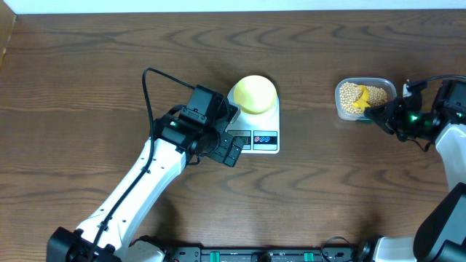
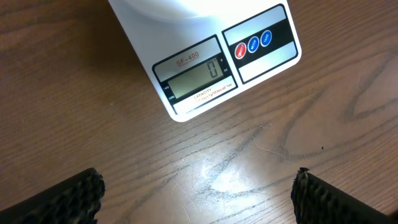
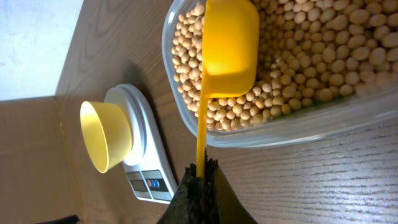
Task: Scoop item into bowl and weigh 50g on scale
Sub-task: 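Dip the scoop into the soybeans with the right gripper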
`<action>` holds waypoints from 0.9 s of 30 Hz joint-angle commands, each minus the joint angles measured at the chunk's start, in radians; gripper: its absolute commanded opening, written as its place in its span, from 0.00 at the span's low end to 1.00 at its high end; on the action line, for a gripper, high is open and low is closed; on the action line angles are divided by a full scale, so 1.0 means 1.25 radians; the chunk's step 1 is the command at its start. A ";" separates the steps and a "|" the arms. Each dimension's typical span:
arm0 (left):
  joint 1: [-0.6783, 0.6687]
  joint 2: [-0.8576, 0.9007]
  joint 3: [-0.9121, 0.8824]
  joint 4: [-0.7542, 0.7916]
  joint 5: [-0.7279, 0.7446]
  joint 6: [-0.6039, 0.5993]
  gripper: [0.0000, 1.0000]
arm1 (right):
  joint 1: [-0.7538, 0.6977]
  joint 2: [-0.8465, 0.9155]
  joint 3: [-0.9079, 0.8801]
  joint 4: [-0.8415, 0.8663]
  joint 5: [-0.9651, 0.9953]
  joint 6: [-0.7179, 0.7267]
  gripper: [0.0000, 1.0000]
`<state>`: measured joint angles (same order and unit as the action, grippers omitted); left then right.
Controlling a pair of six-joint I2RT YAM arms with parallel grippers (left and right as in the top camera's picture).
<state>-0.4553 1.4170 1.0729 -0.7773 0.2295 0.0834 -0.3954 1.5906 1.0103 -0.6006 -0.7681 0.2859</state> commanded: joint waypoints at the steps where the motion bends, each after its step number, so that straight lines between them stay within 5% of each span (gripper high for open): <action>1: 0.000 0.007 -0.009 0.001 -0.010 0.011 0.98 | -0.020 0.007 -0.008 -0.002 -0.047 0.029 0.01; 27: 0.000 0.007 -0.009 0.001 -0.010 0.011 0.98 | -0.248 0.007 -0.008 -0.103 -0.345 -0.033 0.01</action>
<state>-0.4553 1.4170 1.0729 -0.7773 0.2295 0.0834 -0.6827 1.5913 1.0042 -0.7155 -1.1080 0.2924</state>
